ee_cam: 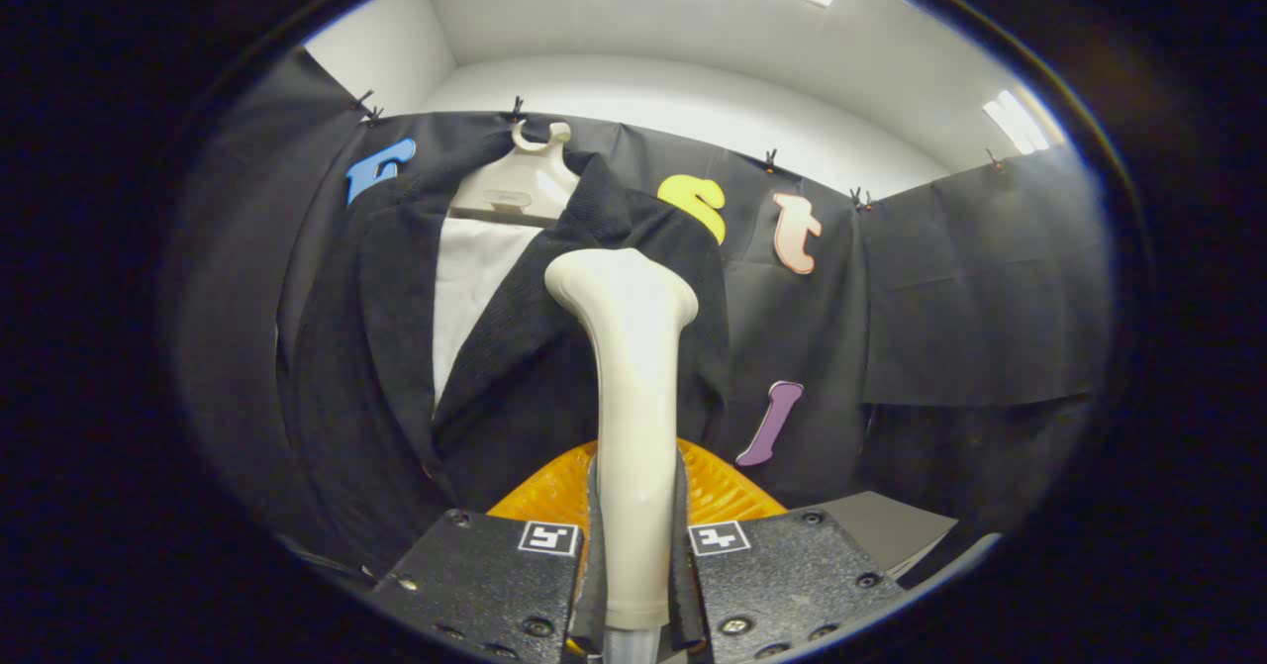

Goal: Iron the clothes twice with a garment steamer, once on the left side and once on the right side.

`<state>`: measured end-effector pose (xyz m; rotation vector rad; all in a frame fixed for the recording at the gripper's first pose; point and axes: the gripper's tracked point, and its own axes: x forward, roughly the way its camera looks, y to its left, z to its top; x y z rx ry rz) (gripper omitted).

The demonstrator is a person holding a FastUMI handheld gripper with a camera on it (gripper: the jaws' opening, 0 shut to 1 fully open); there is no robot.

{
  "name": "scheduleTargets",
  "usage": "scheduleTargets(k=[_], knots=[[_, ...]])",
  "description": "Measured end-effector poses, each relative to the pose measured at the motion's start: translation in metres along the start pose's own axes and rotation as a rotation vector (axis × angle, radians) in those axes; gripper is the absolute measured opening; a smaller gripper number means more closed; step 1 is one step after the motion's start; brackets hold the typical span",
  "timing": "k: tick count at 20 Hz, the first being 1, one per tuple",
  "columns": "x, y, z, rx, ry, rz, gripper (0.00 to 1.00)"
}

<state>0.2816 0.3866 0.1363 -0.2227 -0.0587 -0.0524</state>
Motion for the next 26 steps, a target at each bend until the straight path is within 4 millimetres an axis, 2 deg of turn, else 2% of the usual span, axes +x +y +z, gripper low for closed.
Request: scheduleTargets(k=[5,10,17,26], knots=[[-0.009,-0.002,-0.025,-0.016,0.033,-0.01,0.27],[-0.017,0.001,-0.064,-0.01,0.111,0.016,0.27],[-0.034,-0.002,-0.101,-0.036,0.165,0.027,0.27],[-0.06,0.003,-0.164,-0.089,0.261,0.055,0.27]])
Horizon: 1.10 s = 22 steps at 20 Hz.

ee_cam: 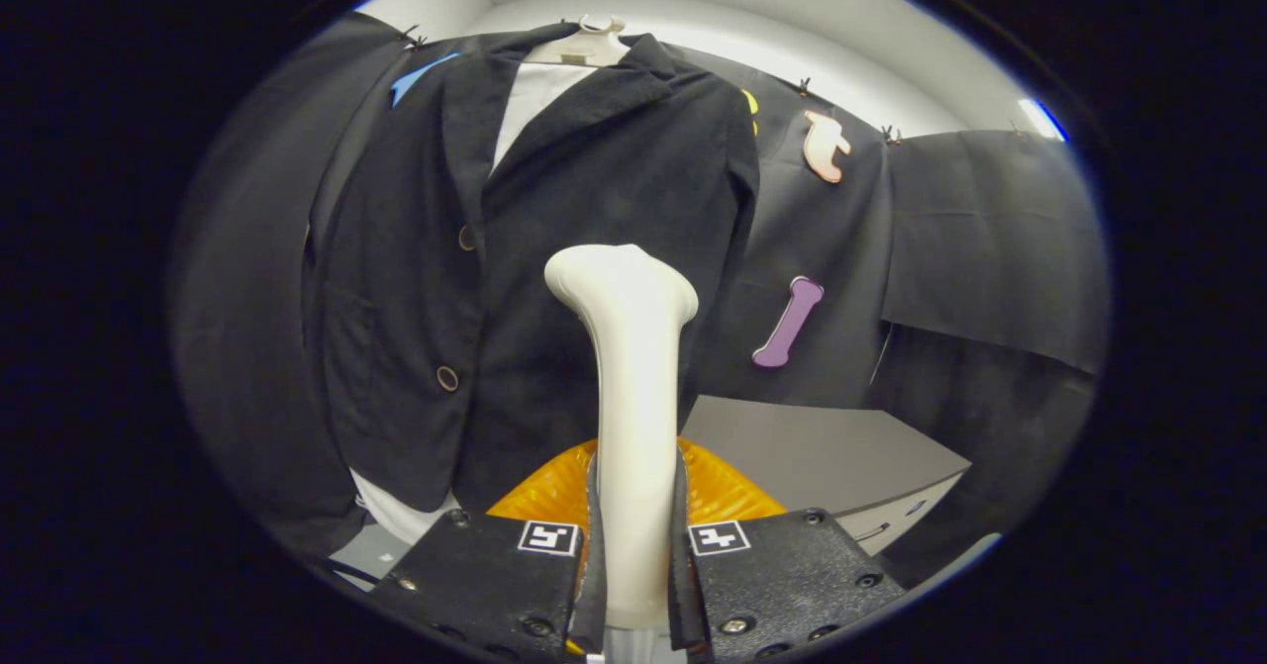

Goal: Iron the clothes twice with a garment steamer, once on the left side and once on the right side.

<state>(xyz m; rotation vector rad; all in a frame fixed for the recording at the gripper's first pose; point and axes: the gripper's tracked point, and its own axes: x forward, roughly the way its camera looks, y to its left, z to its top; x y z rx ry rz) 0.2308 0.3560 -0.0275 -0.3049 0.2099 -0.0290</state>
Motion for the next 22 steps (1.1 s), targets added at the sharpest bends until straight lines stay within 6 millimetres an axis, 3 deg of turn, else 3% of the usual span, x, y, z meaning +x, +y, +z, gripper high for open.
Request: scheduleTargets(k=[11,22], knots=[[-0.008,0.016,-0.073,-0.052,0.099,0.009,0.27],[-0.016,0.029,-0.169,-0.118,0.285,0.063,0.27]])
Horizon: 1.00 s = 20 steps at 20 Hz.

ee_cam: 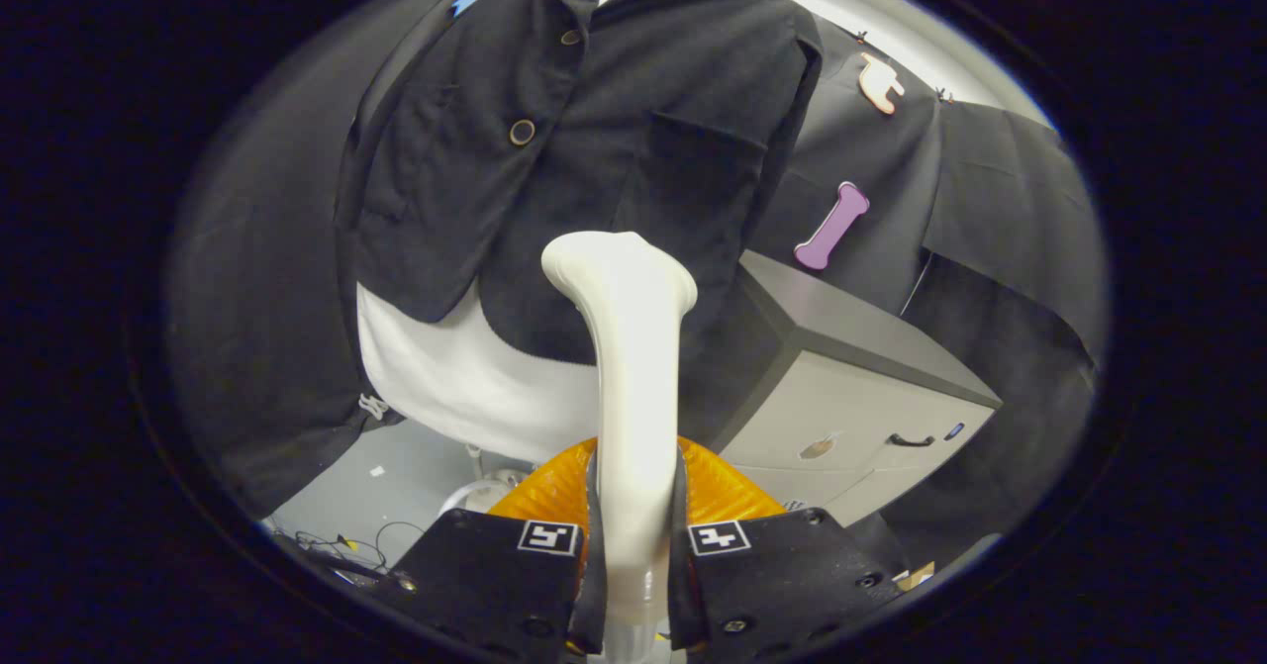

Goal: Iron the clothes twice with a garment steamer, once on the left side and once on the right side.

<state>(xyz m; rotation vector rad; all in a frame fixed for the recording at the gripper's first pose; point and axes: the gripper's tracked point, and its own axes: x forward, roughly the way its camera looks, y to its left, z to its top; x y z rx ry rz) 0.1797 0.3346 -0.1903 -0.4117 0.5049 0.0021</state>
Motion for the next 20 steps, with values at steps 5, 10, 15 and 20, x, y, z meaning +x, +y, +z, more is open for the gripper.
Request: scheduleTargets(k=[5,10,15,20], knots=[[0.006,0.002,-0.019,-0.01,0.044,0.017,0.27],[-0.007,0.004,-0.014,0.008,0.031,0.03,0.27],[-0.059,0.006,0.07,0.041,-0.18,0.055,0.27],[-0.105,0.017,0.164,0.077,-0.389,0.092,0.27]])
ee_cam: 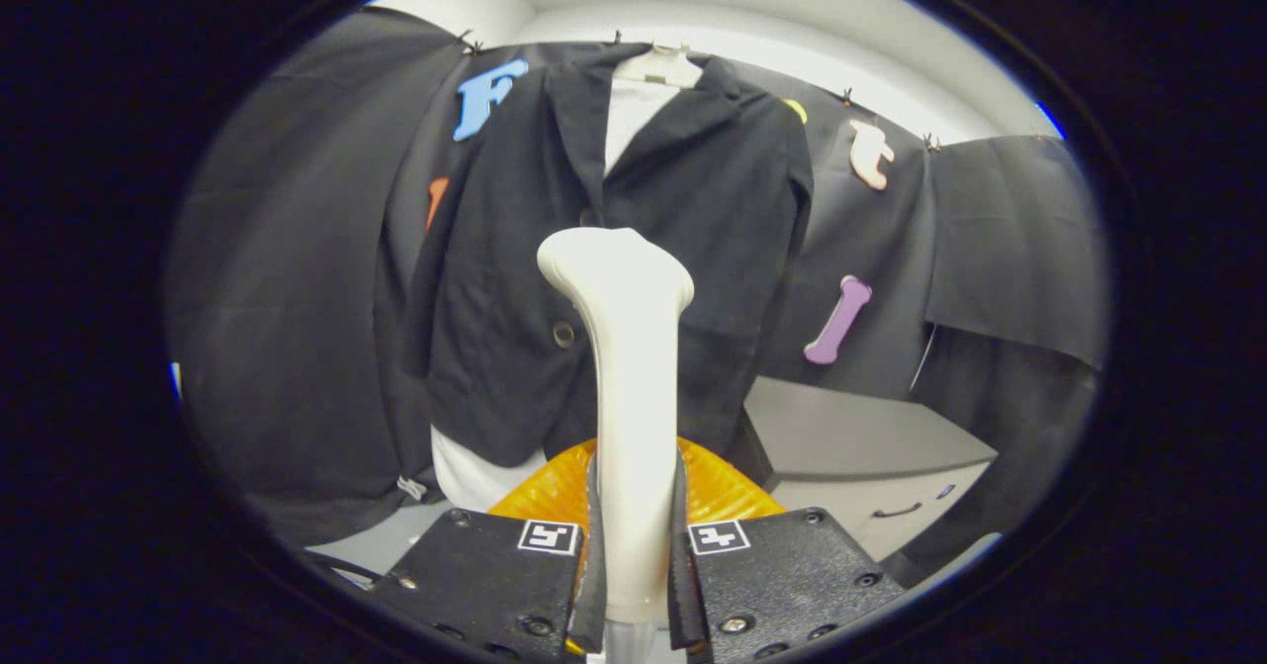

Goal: Iron the clothes twice with a garment steamer, once on the left side and once on the right side.

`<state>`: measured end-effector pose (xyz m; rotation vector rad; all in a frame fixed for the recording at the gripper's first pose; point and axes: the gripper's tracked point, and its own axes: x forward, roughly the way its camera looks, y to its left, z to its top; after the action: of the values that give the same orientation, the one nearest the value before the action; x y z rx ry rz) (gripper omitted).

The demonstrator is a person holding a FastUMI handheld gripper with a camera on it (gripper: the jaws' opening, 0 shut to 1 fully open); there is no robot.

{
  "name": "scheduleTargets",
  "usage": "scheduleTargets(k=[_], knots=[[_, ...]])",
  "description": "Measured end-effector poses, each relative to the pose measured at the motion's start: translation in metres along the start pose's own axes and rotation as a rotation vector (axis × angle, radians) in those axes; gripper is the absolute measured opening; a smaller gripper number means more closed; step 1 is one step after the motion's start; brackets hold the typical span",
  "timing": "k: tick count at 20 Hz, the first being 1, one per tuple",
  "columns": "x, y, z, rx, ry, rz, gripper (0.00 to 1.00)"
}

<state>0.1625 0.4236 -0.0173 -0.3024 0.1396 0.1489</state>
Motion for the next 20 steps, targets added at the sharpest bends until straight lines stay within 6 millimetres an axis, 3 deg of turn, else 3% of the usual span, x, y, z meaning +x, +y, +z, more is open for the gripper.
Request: scheduleTargets(k=[5,12,13,15,20], knots=[[-0.006,0.023,0.094,0.008,-0.207,0.013,0.27],[0.017,0.035,0.197,0.034,-0.401,-0.024,0.27],[0.025,0.03,0.197,0.033,-0.427,-0.024,0.27],[0.027,0.034,0.22,0.022,-0.48,-0.026,0.27],[0.049,0.057,0.257,-0.027,-0.544,-0.011,0.27]])
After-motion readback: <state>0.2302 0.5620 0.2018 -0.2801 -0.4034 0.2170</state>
